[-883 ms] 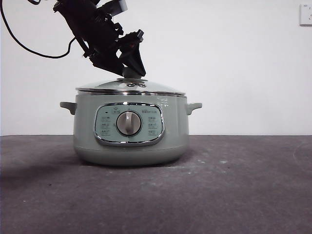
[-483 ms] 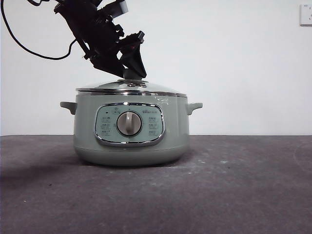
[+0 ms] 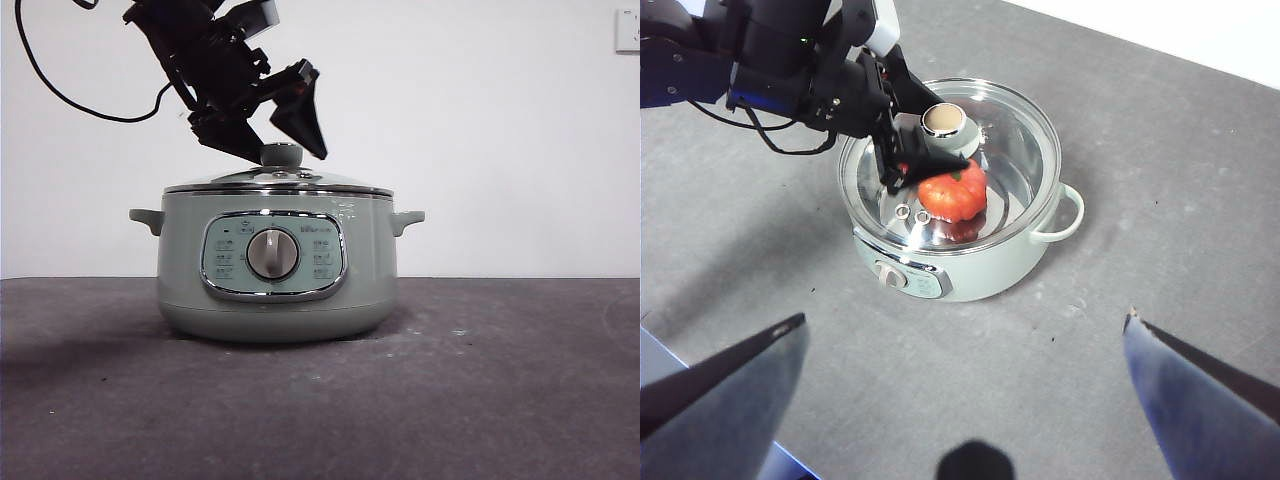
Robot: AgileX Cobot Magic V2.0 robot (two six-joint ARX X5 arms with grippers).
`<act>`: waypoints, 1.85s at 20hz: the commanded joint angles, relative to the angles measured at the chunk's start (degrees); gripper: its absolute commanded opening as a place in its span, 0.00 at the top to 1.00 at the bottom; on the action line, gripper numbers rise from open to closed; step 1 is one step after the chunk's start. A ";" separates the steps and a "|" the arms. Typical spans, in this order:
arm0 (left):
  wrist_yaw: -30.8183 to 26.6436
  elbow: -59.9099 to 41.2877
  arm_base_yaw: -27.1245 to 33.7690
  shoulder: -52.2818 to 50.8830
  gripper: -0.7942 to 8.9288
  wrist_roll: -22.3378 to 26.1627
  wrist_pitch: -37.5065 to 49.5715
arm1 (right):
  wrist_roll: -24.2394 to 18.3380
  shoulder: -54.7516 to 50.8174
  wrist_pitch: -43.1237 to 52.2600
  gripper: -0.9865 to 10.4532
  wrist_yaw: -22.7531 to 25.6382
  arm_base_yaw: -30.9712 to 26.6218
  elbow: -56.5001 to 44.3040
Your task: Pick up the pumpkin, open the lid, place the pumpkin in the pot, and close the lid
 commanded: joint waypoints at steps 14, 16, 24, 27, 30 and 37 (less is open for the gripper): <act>-2.03 0.26 0.00 -21.46 0.44 0.28 -20.70 | 0.50 0.07 -4.59 0.40 -8.07 0.11 0.00; -0.15 0.26 -0.02 -27.04 0.48 -0.70 -27.80 | 0.52 0.28 -5.84 0.49 -10.45 0.11 -0.02; 3.78 0.26 -0.02 -42.01 0.92 -0.87 -37.94 | -0.63 0.39 -5.79 0.91 -17.86 0.11 -0.02; 3.63 0.26 0.00 -42.80 0.92 -0.87 -38.05 | 0.70 0.37 -5.79 0.91 -17.64 0.00 0.00; 3.45 0.26 0.02 -42.56 0.92 -0.85 -38.36 | 0.70 -0.20 -5.79 0.91 -17.66 -0.02 0.00; -0.09 0.31 0.07 -42.56 0.92 1.09 -38.73 | 0.70 -0.55 -5.79 0.91 -17.64 -0.02 0.00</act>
